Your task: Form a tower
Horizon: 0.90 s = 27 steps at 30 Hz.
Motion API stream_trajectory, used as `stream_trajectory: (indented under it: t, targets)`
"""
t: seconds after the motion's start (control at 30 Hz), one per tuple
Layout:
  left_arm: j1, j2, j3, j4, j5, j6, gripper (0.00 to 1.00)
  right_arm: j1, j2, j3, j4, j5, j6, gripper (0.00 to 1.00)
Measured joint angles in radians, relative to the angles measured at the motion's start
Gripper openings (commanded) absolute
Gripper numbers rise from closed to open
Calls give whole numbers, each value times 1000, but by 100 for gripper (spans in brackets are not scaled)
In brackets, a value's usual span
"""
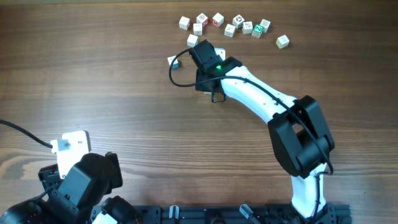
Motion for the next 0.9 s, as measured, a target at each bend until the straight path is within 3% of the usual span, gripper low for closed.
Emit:
stream_trajectory:
  t: [0.17, 0.27, 0.4, 0.43, 0.6, 0.77, 0.9]
  targets:
    - [0, 0, 0, 0, 0, 0, 100, 0, 0, 0, 0, 0, -1, 37]
    - [0, 0, 0, 0, 0, 0, 100, 0, 9, 0, 0, -4, -7, 49]
    - [0, 0, 0, 0, 0, 0, 100, 0, 14, 0, 1, -17, -13, 77]
    - [0, 0, 0, 0, 0, 0, 100, 2, 14, 0, 3, -19, -11, 99]
    - [0, 0, 0, 0, 0, 0, 100, 17, 14, 0, 6, -20, -11, 99]
    - [0, 0, 0, 0, 0, 0, 100, 20, 21, 0, 6, -20, -10, 74]
    - [0, 0, 0, 0, 0, 0, 100, 20, 29, 0, 6, -20, -9, 63]
